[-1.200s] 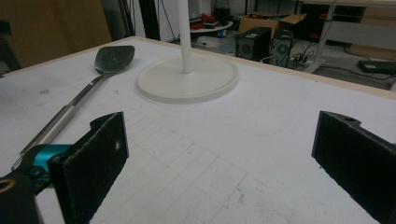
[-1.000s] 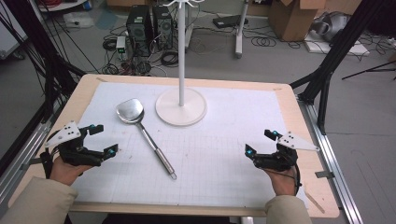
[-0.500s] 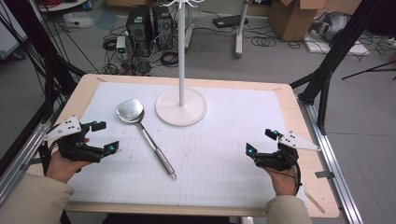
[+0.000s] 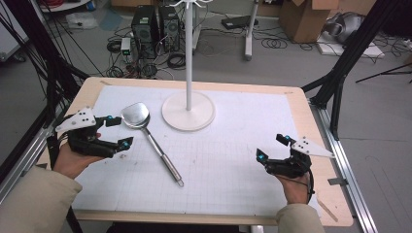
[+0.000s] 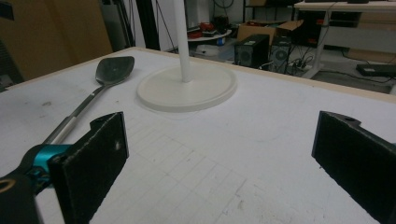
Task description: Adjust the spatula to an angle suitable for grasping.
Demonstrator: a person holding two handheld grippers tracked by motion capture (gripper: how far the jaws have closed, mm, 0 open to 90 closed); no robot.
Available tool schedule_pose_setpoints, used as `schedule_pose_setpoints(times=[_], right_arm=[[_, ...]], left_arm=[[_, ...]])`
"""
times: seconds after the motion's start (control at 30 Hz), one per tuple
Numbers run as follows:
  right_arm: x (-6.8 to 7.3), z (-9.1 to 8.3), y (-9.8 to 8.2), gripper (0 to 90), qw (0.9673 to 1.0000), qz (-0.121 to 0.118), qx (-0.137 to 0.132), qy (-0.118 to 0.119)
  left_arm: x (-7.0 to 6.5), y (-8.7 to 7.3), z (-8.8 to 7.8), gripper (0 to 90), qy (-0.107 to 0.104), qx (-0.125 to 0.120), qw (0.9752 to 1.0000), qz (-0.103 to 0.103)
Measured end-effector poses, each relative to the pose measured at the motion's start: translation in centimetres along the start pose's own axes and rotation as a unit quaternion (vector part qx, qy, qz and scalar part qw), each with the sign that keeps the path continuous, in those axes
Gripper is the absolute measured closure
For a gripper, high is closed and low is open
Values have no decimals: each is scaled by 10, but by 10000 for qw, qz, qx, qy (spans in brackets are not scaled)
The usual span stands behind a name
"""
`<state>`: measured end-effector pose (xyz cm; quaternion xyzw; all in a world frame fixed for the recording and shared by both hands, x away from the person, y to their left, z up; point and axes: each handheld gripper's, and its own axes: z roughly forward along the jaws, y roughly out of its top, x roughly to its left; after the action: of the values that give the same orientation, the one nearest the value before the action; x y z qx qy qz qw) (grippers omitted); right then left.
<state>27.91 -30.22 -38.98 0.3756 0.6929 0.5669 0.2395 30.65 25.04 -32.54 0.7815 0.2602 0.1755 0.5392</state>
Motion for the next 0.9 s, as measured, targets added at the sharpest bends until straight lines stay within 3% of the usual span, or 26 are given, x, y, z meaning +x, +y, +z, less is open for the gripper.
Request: schedule_pose_setpoints(times=[0.3,0.43,0.7,0.83,0.87,0.9], right_arm=[[0,0,0,28,10000,39,-36,17],[0,0,0,28,10000,58,-33,15],[0,0,0,28,10000,49,-34,25],[0,1,0,28,10000,52,-21,23],[0,1,0,28,10000,73,-13,16],[0,1,0,28,10000,73,-13,16]], left_arm=[[-2,22,21,319,-255,428,9980,395],[1,26,32,370,-226,701,9961,490],[10,30,42,476,-131,994,9938,482],[7,30,47,512,-250,1051,9929,506],[6,30,48,593,-304,1083,9922,532],[5,30,49,593,-341,1117,9914,583]])
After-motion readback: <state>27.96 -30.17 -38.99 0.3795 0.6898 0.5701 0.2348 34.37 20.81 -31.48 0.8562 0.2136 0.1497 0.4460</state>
